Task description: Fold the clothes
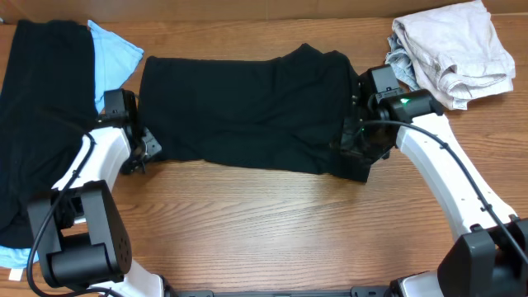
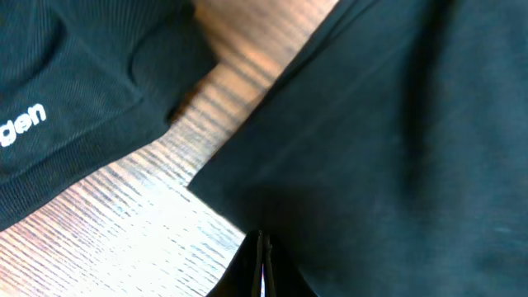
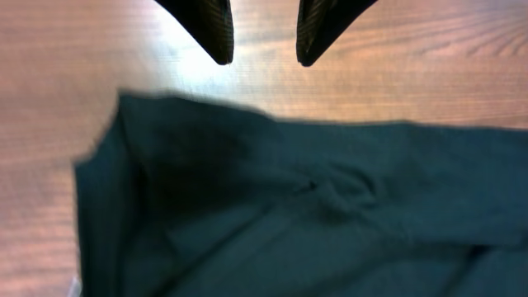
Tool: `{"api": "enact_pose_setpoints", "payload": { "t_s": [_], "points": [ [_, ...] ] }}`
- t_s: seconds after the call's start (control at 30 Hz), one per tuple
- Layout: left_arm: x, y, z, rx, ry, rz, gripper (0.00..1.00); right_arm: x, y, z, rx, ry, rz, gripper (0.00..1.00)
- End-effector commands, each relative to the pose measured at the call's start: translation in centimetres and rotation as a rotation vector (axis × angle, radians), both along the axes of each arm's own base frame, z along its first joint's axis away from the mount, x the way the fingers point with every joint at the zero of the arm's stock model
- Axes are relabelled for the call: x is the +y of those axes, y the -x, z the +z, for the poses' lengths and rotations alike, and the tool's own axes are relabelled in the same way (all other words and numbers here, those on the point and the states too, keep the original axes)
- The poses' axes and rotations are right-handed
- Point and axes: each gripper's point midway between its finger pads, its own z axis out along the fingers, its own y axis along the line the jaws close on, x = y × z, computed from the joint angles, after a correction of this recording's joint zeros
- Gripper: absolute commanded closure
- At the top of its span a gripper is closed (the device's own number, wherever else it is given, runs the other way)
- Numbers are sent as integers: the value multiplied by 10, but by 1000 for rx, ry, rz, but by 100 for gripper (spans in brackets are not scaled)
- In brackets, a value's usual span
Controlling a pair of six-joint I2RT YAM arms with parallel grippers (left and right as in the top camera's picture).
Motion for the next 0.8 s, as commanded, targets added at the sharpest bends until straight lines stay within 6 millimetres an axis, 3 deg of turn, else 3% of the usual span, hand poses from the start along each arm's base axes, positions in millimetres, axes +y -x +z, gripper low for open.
{"api": "enact_pose_setpoints", "payload": {
  "t_s": [0.0, 0.43, 0.63, 0.77],
  "points": [
    [9, 11, -9, 27, -64, -4, 96, 0, 4, -21, 1, 20, 3, 71],
    [18, -3, -8, -44, -115, 8, 96, -4, 10, -66, -18, 15, -4, 67],
    [26, -1, -6, -35, -162, 20, 96, -12, 9, -88, -60, 35, -23, 95],
    [27, -1, -6, -33, -166, 22, 96, -24, -4, -94, -126, 71, -53, 96]
  ]
}}
